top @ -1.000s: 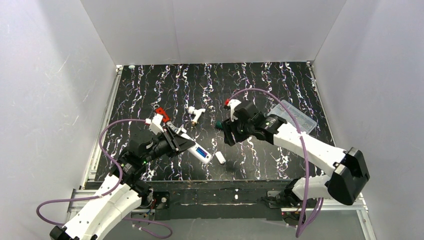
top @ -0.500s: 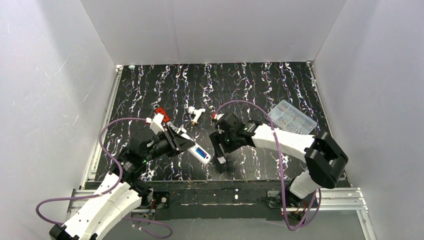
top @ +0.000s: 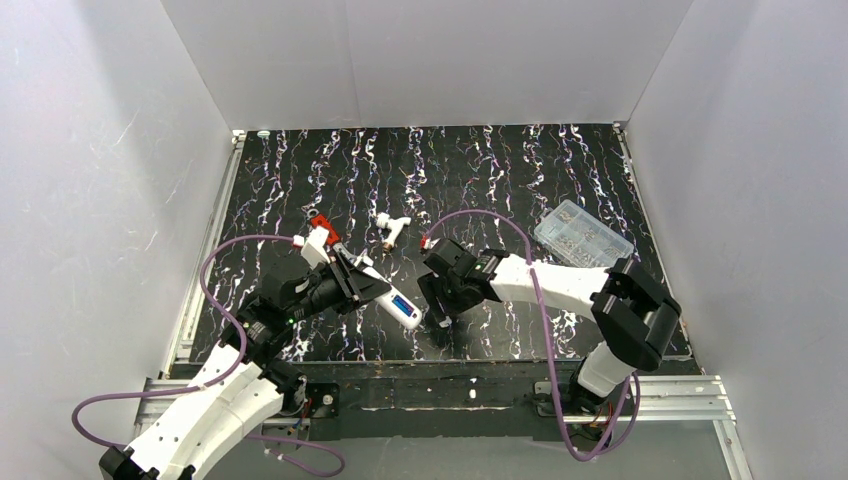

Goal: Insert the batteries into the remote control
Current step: Pick up the battery cover at the center of the board.

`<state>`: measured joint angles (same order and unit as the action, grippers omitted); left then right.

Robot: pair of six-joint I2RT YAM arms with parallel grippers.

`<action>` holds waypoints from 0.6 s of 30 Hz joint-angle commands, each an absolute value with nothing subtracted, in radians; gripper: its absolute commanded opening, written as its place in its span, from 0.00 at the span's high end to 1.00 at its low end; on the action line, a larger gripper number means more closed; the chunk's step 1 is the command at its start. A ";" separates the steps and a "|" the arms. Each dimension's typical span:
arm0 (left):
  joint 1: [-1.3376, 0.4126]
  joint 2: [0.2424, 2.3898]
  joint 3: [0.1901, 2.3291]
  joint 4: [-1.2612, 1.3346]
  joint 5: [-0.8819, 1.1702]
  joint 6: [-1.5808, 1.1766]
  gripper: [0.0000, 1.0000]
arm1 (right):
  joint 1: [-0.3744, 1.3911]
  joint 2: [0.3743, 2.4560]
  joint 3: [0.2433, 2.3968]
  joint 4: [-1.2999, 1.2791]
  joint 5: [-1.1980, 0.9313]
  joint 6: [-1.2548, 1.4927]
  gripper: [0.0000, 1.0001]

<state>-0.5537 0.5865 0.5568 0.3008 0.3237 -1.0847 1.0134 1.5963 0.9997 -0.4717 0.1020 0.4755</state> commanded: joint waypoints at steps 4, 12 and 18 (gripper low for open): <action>-0.555 0.594 0.616 0.325 0.363 -1.076 1.00 | 1.044 1.634 1.018 -0.475 0.078 0.450 0.33; -0.555 0.589 0.611 0.327 0.360 -1.083 1.00 | 1.050 1.656 1.017 -0.488 0.091 0.448 0.41; -0.555 0.598 0.621 0.322 0.364 -1.081 1.00 | 1.061 1.671 1.023 -0.491 0.105 0.457 0.48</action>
